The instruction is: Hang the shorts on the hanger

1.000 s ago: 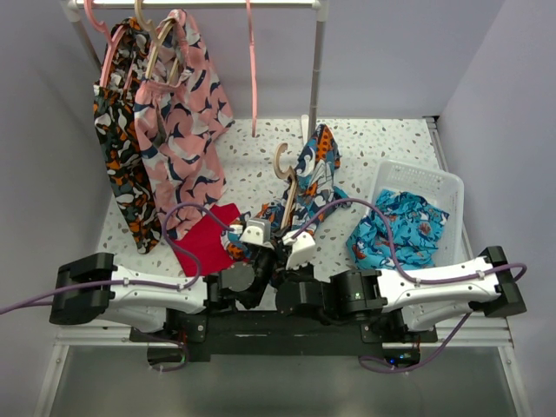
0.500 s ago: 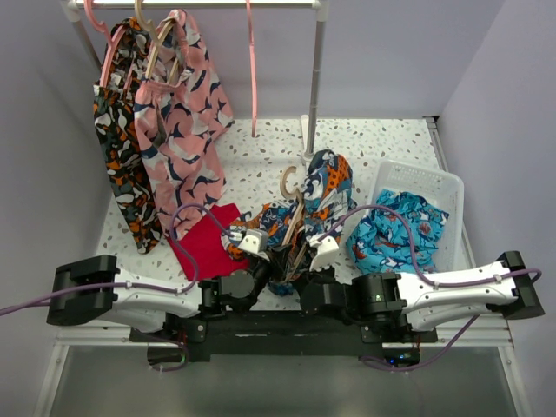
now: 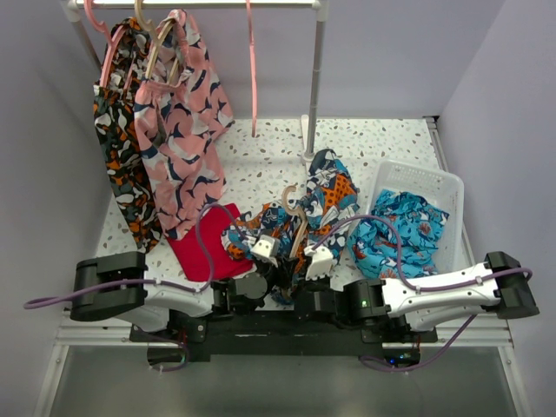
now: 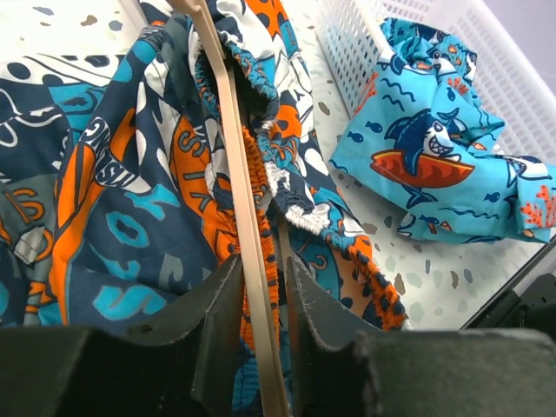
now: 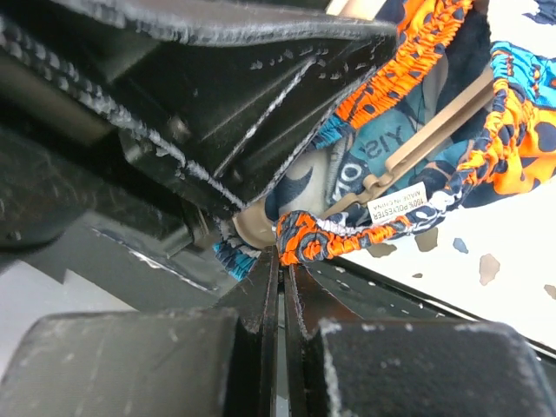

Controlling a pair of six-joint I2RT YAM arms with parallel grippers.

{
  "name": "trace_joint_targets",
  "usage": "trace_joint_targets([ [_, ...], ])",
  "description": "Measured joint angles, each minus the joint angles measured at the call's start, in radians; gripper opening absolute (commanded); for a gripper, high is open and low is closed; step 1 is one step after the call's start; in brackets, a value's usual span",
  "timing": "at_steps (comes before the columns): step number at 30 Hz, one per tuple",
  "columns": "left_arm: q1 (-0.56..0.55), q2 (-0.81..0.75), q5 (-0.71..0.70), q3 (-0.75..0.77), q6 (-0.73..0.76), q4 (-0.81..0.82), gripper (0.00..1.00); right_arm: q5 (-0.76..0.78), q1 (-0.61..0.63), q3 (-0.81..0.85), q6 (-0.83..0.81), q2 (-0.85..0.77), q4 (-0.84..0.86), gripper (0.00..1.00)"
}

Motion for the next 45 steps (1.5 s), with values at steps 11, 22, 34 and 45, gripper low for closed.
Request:
trace_joint_targets([
  [11, 0.112, 0.047, 0.166, 0.056, -0.013, -0.001, 0.39, -0.014, 0.0, -0.067, 0.038, -0.092, 0.001, 0.0],
  [22, 0.212, 0.165, 0.331, 0.278, -0.006, -0.142, 0.31, -0.014, 0.0, -0.088, 0.053, -0.126, -0.002, 0.0],
  [34, 0.228, 0.235, 0.396, 0.356, -0.011, -0.255, 0.0, 0.005, 0.0, -0.084, 0.062, -0.195, -0.062, 0.0],
  [45, 0.229, 0.054, 0.329, 0.341, -0.019, -0.266, 0.0, 0.131, -0.007, 0.187, 0.002, -0.163, -0.227, 0.0],
])
